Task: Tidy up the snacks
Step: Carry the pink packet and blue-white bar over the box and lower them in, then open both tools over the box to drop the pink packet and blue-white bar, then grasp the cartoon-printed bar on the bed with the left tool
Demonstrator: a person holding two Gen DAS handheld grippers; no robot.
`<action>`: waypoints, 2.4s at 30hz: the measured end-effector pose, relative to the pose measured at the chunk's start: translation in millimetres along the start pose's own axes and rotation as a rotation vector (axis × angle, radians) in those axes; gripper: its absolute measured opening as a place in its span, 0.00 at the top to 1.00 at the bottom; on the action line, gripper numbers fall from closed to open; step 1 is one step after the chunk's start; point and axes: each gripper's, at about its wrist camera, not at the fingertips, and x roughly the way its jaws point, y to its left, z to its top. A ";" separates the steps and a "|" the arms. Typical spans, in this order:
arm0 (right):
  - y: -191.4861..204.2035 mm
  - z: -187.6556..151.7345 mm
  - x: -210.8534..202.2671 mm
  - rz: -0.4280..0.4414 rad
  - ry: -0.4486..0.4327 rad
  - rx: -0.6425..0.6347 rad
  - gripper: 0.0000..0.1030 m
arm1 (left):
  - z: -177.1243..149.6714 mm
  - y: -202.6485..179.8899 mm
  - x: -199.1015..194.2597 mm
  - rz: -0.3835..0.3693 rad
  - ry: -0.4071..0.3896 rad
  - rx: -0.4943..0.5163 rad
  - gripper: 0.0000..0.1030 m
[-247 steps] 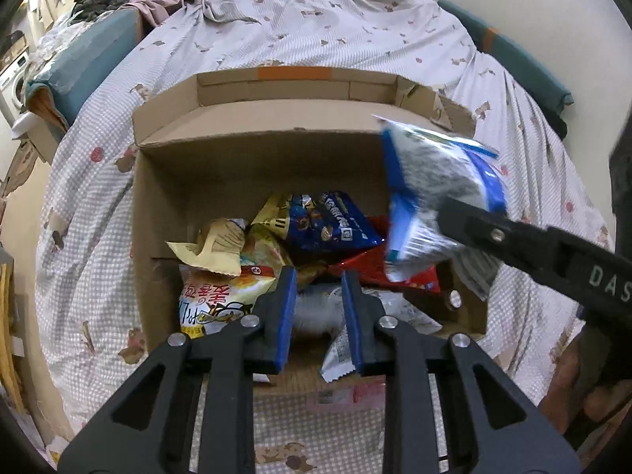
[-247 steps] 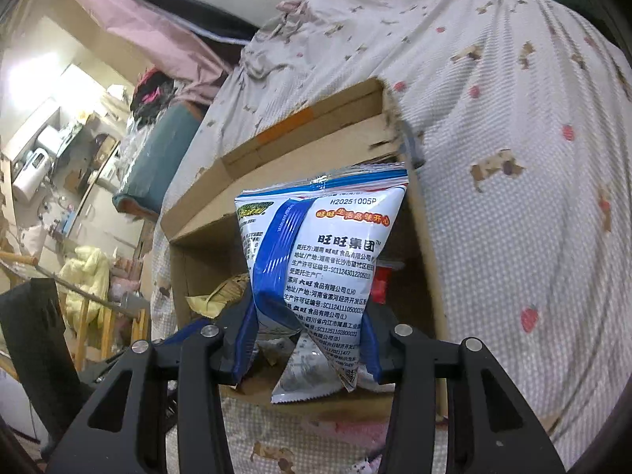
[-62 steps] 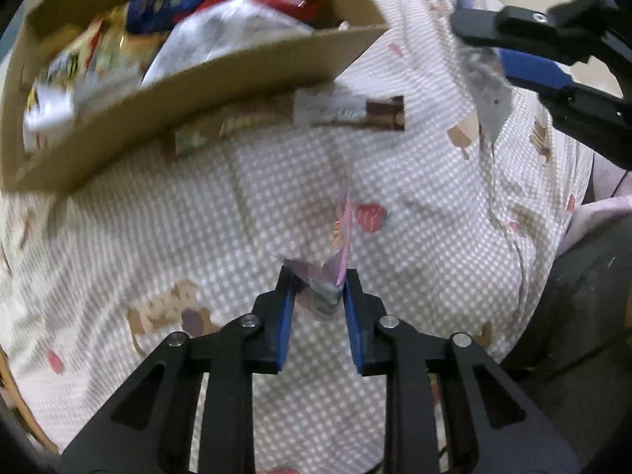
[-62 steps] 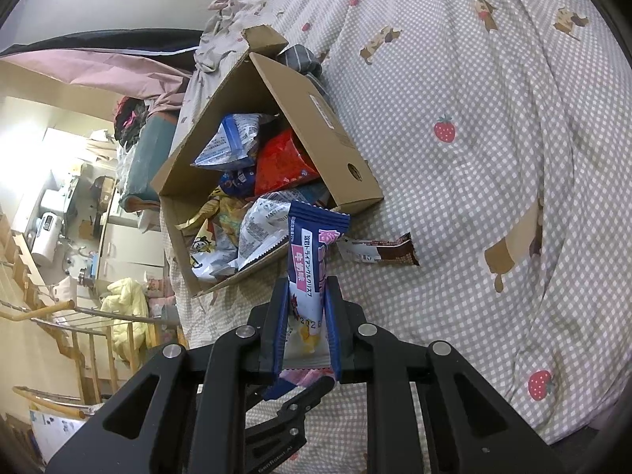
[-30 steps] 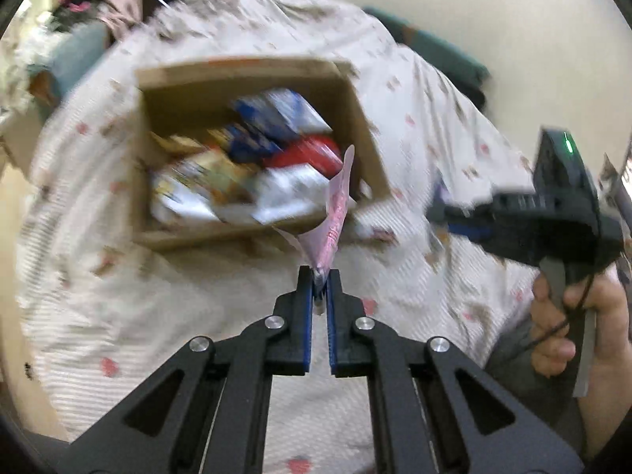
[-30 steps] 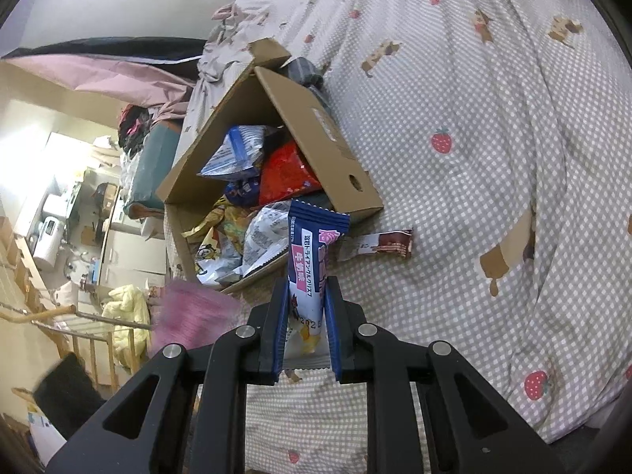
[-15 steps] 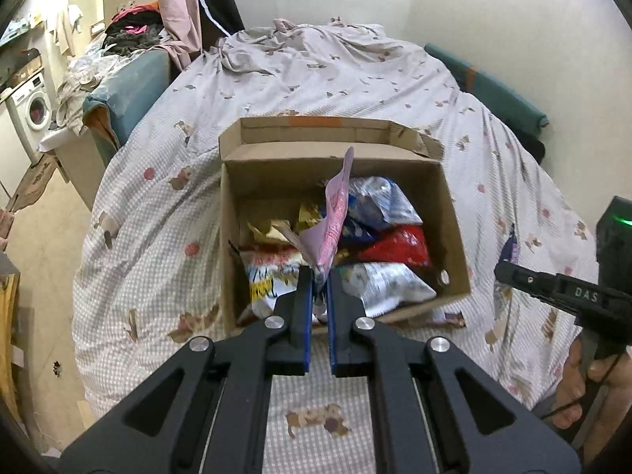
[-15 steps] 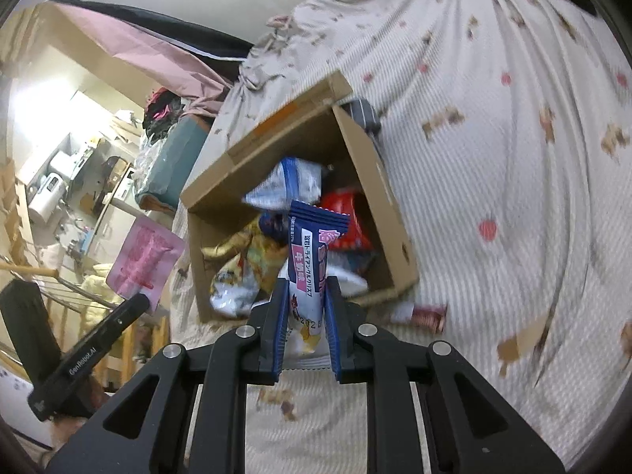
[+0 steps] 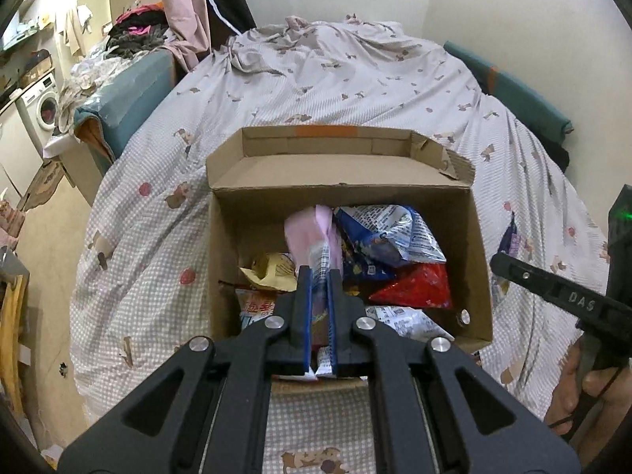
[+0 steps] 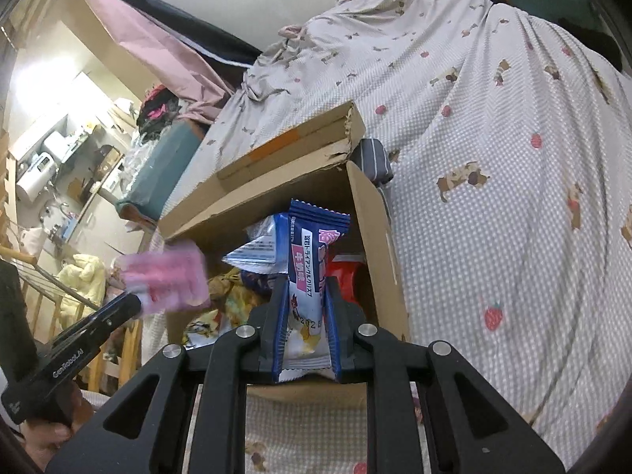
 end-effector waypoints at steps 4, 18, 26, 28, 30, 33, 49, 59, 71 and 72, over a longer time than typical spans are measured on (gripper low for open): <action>-4.0 -0.5 20.5 -0.018 0.047 0.005 0.82 | -1.6 -3.3 16.1 -0.008 0.031 -0.019 0.96; 1.2 -3.5 32.4 -0.006 0.089 0.016 0.78 | -9.1 -7.6 24.7 -0.021 0.038 -0.029 0.95; 4.6 -3.4 16.5 -0.024 0.022 -0.005 0.23 | -14.4 -13.5 15.5 -0.003 0.039 -0.016 0.45; 0.7 -3.4 13.1 -0.020 0.022 0.015 0.23 | -16.2 -11.9 7.8 0.006 0.009 -0.023 0.30; -4.9 -4.4 9.3 -0.010 0.018 0.051 0.23 | -17.5 -10.3 2.9 0.011 0.000 -0.026 0.26; -12.2 -8.0 2.3 -0.005 0.016 0.098 0.23 | -20.9 -6.5 -3.5 0.007 0.001 -0.029 0.26; -41.9 -52.4 -49.2 -0.011 0.013 0.259 0.23 | -93.3 23.8 -6.6 -0.003 0.103 -0.061 0.25; -77.4 -69.4 -48.5 -0.018 0.069 0.393 0.23 | -130.3 -17.3 67.4 -0.042 0.221 -0.086 0.20; -93.1 -71.8 -34.7 -0.006 0.130 0.452 0.23 | -144.8 -68.0 132.1 0.022 0.127 0.013 0.08; -93.5 -72.4 -33.4 -0.004 0.137 0.456 0.23 | -145.4 -72.3 134.1 0.029 0.123 0.022 0.07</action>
